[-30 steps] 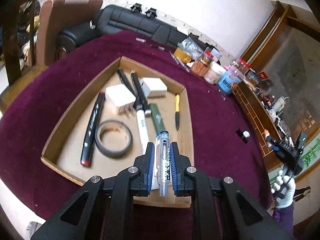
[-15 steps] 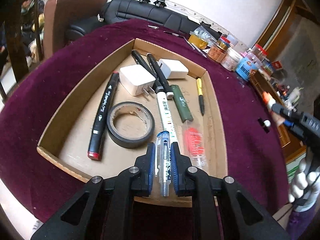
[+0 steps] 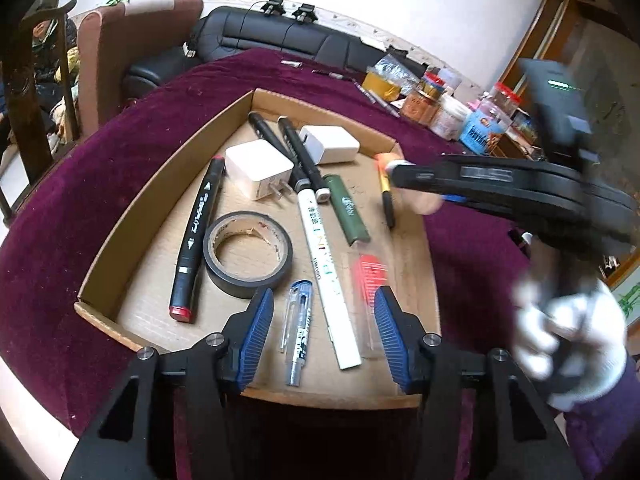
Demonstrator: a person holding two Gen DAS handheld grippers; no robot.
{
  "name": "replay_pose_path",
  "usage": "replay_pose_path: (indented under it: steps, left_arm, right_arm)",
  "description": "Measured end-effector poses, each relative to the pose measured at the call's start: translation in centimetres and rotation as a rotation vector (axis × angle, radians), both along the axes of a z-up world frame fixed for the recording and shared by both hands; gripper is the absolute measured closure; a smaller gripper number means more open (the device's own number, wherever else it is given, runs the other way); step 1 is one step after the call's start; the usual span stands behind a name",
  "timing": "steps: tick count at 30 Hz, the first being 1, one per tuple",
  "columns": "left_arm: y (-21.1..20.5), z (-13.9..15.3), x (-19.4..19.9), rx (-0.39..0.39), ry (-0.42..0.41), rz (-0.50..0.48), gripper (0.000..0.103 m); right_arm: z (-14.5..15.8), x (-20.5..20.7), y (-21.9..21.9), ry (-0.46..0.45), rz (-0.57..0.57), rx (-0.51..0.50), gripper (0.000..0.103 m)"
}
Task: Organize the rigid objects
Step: 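Drop the pen into the tray with the left tool while the right tool carries the bottle there, then lower the orange-capped bottle into the tray and open the right tool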
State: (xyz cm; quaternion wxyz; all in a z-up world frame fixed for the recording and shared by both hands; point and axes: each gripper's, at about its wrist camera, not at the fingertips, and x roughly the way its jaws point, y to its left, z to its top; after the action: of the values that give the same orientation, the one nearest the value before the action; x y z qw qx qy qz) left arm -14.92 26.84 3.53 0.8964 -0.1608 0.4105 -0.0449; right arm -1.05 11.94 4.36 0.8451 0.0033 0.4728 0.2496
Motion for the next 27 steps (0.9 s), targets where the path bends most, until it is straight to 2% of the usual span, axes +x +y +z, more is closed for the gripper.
replay_pose_path:
  steps: [3,6,8,12,17,19,24,27]
  left_arm:
    - [0.3,0.8,-0.6,0.006,-0.027,0.002,0.056]
    - [1.0,1.2,-1.0,0.011,-0.045,0.014,0.051]
    - [1.5,1.2,-1.0,0.028,-0.049,0.030,0.046]
    - [2.5,0.7,-0.9,0.022,-0.042,0.050,0.046]
    - [2.6,0.4,-0.7,0.024,-0.038,0.061,0.046]
    - [2.2,0.6,-0.6,0.036,-0.043,0.065,0.046]
    - [1.1,1.4,-0.9,0.114,-0.061,0.091,0.043]
    - [0.1,2.0,-1.4,0.174,-0.074,0.117,0.037]
  right_arm:
    - [-0.9,1.1,1.5,0.005,0.004,-0.049,0.078]
    - [-1.7,2.1,2.5,-0.004,-0.002,-0.087,0.078]
    - [-2.1,2.3,2.4,0.005,-0.019,-0.076,0.078]
    - [-2.4,2.3,1.7,0.034,-0.043,-0.023,0.078]
    - [-0.7,0.2,-0.1,-0.032,-0.071,-0.005,0.078]
    - [0.1,-0.9,-1.2,-0.062,-0.089,0.010,0.074]
    - [1.5,-4.1,-4.2,-0.139,-0.159,0.038,0.049]
    - [1.5,-5.1,-5.2,-0.153,-0.185,0.025,0.048]
